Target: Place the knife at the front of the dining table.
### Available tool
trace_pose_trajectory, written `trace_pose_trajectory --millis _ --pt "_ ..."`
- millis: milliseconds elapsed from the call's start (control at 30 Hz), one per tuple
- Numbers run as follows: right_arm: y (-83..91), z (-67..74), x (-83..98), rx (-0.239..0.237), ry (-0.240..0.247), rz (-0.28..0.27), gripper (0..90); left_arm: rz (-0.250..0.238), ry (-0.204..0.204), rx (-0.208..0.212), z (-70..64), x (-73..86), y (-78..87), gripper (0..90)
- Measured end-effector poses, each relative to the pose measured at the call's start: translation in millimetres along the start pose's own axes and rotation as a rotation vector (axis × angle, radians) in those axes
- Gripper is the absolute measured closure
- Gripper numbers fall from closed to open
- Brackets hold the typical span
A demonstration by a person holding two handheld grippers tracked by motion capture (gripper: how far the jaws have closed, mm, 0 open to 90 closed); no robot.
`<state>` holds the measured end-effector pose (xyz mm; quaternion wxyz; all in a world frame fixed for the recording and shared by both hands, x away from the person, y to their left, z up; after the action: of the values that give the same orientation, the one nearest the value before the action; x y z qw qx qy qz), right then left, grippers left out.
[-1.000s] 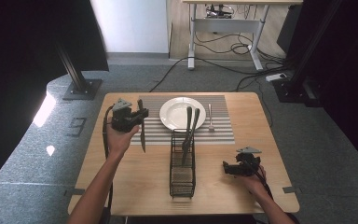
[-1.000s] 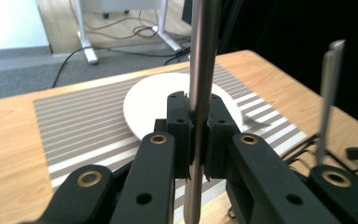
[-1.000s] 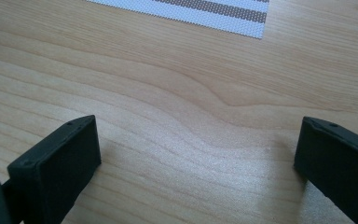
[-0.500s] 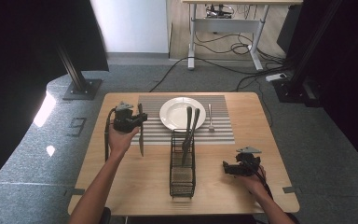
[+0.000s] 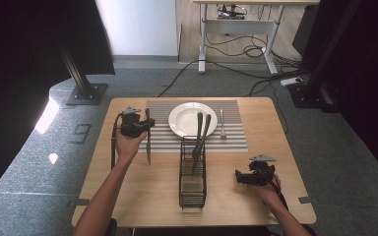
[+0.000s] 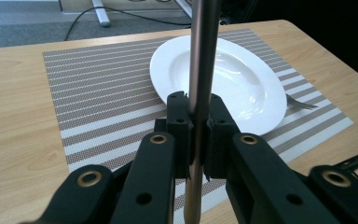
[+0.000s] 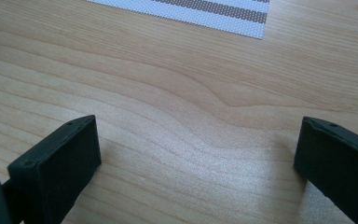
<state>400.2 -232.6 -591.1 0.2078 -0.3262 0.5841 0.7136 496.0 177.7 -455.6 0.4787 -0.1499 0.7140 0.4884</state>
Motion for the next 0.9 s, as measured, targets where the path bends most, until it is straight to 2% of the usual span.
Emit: trace_pose_trajectory --millis 100,167,400,633,733,833,900 --pt "0.0 0.0 0.0 0.000 0.000 0.000 0.1 -0.005 -0.005 -0.005 1.6 -4.8 -2.0 83.3" --pt "0.0 0.0 0.0 0.000 0.000 0.000 0.2 -0.014 0.015 0.005 3.7 -6.8 -4.3 83.2" --pt "0.1 0.1 0.1 0.001 -0.001 0.000 0.2 0.003 0.018 -0.018 14.3 -11.6 -14.0 83.2" --pt "0.0 0.0 0.1 0.000 -0.002 0.000 0.1 0.016 0.034 -0.014 21.6 -15.2 -24.2 83.2" --pt "-0.2 0.1 -0.1 0.000 -0.002 0.001 0.0 0.021 0.011 -0.019 24.3 -17.7 -35.7 83.2" --pt "-0.2 0.0 -0.2 -0.001 0.000 0.001 0.1 0.034 0.027 -0.015 28.3 -18.3 -46.8 83.2" --pt "-0.3 0.0 -0.2 -0.002 0.000 0.001 0.0 0.034 0.052 -0.017 32.3 -18.1 -53.9 83.3"
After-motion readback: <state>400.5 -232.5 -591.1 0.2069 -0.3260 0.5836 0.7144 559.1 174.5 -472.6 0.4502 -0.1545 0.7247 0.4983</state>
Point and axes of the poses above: each handheld gripper's, and its own axes: y roughly backward along the jaws, x roughly out of its underside, z roughly to its left, the point moved 5 cm from there along -y, roughly forward along the jaws, and after that the axes turned 8 degrees about -y, right-handed, at the moved point
